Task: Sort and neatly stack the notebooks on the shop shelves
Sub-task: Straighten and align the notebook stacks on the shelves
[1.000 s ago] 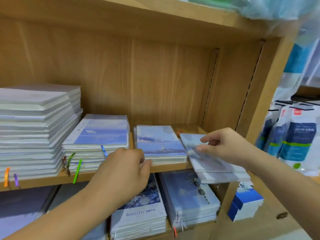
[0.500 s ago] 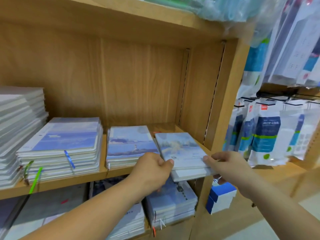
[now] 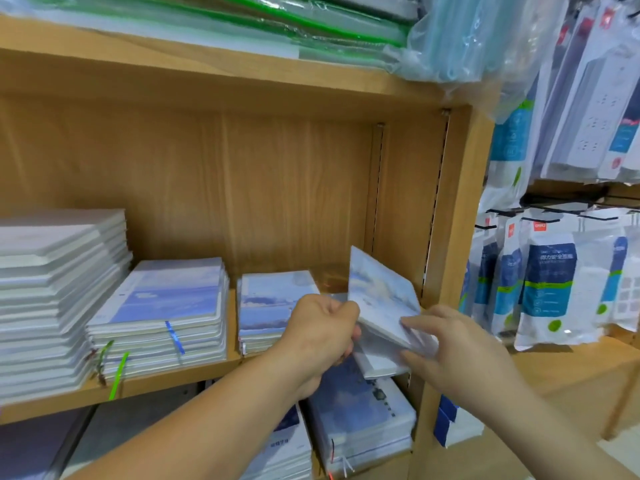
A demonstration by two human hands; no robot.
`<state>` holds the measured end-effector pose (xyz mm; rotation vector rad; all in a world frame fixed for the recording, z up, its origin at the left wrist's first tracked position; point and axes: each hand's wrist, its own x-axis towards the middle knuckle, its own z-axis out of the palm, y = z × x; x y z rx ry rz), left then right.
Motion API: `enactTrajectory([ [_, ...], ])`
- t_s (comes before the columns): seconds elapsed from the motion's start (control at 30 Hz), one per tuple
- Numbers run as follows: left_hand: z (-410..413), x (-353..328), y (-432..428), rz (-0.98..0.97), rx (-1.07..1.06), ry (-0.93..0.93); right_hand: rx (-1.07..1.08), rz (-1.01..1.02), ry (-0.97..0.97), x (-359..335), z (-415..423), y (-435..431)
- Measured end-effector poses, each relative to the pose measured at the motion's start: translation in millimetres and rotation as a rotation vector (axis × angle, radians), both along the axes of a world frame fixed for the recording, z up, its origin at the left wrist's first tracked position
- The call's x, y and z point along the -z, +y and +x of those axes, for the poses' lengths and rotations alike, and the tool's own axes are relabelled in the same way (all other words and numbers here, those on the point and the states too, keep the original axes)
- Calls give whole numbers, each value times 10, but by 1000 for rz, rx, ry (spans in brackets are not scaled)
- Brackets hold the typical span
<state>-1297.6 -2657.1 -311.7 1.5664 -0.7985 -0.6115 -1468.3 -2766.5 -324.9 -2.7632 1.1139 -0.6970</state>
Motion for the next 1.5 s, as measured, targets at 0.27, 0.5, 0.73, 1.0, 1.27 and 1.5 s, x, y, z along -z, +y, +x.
enactTrajectory([
  [0.27, 609, 114, 575, -33, -200, -192, -56, 282, -276, -229, 693, 52],
  [0.5, 901, 209, 640, 28, -333, -349, -148, 461, -297, -239, 1247, 3],
  [0.73, 986, 259, 838, 254, -286, -817, -285, 574, -183, -151, 1149, -75],
  [1.0, 970, 275, 823, 344, -250, -844, -323, 520, -140, -156, 1248, 24],
  [1.27, 934, 278, 890, 419, -224, -1012, -335, 473, -94, -214, 1270, 63],
  [1.5, 933, 241, 904, 469, -227, -1054, -318, 423, -46, -181, 1328, 30],
])
